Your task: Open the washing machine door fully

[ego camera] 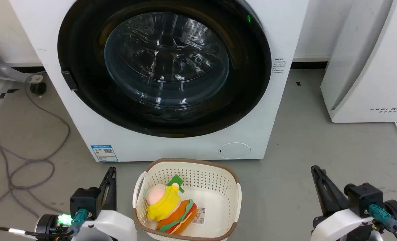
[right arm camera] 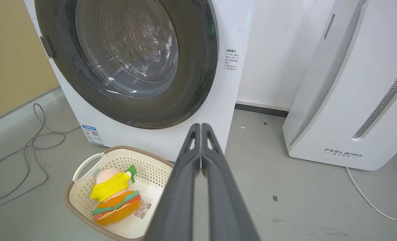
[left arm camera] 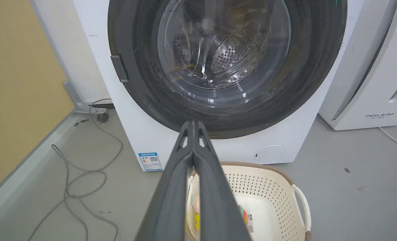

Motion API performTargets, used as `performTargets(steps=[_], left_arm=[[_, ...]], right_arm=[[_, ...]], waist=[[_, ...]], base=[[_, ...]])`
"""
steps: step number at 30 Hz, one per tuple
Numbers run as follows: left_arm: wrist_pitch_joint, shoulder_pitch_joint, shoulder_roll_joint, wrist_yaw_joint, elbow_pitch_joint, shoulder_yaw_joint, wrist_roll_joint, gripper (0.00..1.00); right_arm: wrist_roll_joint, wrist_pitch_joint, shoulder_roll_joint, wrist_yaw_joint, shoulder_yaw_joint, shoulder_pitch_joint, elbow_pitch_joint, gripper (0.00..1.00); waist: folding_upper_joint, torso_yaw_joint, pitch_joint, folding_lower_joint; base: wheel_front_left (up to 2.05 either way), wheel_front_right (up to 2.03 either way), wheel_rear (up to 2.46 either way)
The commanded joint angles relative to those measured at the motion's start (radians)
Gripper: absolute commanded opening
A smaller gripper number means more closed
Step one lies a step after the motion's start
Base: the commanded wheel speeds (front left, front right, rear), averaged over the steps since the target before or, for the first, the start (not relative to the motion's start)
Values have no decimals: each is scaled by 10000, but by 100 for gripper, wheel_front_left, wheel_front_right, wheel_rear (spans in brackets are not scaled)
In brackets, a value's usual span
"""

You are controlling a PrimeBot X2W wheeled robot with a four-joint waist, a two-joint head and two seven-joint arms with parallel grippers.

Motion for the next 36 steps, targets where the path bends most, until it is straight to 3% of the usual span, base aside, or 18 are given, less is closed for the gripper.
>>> performTargets(steps=[1,16,17,32,33,34,36], left_arm=[[3,-159,4,-1,-39,20,28,0],[3,-159,4,-1,-39,20,28,0],[0,2,0,0,2,-2,-2,100],[-264,-83,-1,-52,266,-167,-220,100],[-285,-89,-1,-57,283,-178,-236,100],[-306,-96,-1,-62,300,-189,-253,100],[-348,-108,-1,-72,335,-211,-285,100]], right_arm=[[-80,5,13,-9,-26,-118,-39,0],[-80,5,13,-9,-26,-118,-39,0],[4,0,0,0,2,2,2,100],[200,-258,1,-1,44,-18,313,100],[222,-280,1,-1,43,-23,341,47],[240,-302,2,-1,44,-28,368,0],[274,-345,2,-1,48,-38,427,0]], waist=[[0,0,0,0],[0,0,0,0],[0,0,0,0],[0,0,11,0],[0,2,13,0],[0,3,15,0],[0,5,18,0]], base=[[0,0,0],[0,0,0],[0,0,0],[0,0,0],[0,0,0],[0,0,0],[0,0,0]])
